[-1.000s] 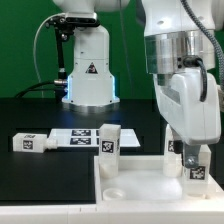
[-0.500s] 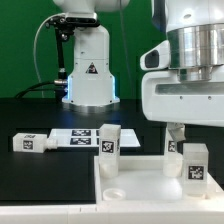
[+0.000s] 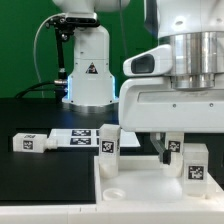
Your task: Assemble square table
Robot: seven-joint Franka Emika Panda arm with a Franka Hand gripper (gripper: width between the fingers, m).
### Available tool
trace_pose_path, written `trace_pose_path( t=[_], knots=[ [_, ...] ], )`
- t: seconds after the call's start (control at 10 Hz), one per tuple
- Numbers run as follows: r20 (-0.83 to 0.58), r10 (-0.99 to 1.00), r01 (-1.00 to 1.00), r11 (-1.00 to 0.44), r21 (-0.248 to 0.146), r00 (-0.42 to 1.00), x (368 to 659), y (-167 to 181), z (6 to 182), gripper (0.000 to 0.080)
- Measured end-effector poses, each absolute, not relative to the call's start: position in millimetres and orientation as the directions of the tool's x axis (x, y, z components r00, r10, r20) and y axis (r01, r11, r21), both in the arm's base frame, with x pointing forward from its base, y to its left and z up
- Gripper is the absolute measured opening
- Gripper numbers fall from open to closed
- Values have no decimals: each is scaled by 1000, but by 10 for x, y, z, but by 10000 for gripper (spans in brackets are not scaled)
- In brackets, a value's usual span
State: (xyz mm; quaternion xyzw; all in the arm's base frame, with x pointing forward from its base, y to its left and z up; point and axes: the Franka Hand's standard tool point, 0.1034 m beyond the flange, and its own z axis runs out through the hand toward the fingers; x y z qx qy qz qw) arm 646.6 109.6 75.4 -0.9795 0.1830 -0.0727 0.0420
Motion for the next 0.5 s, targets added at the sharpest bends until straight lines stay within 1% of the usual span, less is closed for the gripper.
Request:
trace_pose_path(
  t=[0.2, 0.3, 0.4, 0.5],
  knots=[
    [122, -403, -391, -913, -114, 907, 6466, 1094, 754, 649],
    [121, -416, -403, -908, -116, 902, 6466, 1094, 753, 530],
    [116, -448, -435, -892, -120, 886, 6466, 1093, 753, 345],
    [105, -521, -508, -852, -128, 847, 6461, 1078, 748, 345]
  ],
)
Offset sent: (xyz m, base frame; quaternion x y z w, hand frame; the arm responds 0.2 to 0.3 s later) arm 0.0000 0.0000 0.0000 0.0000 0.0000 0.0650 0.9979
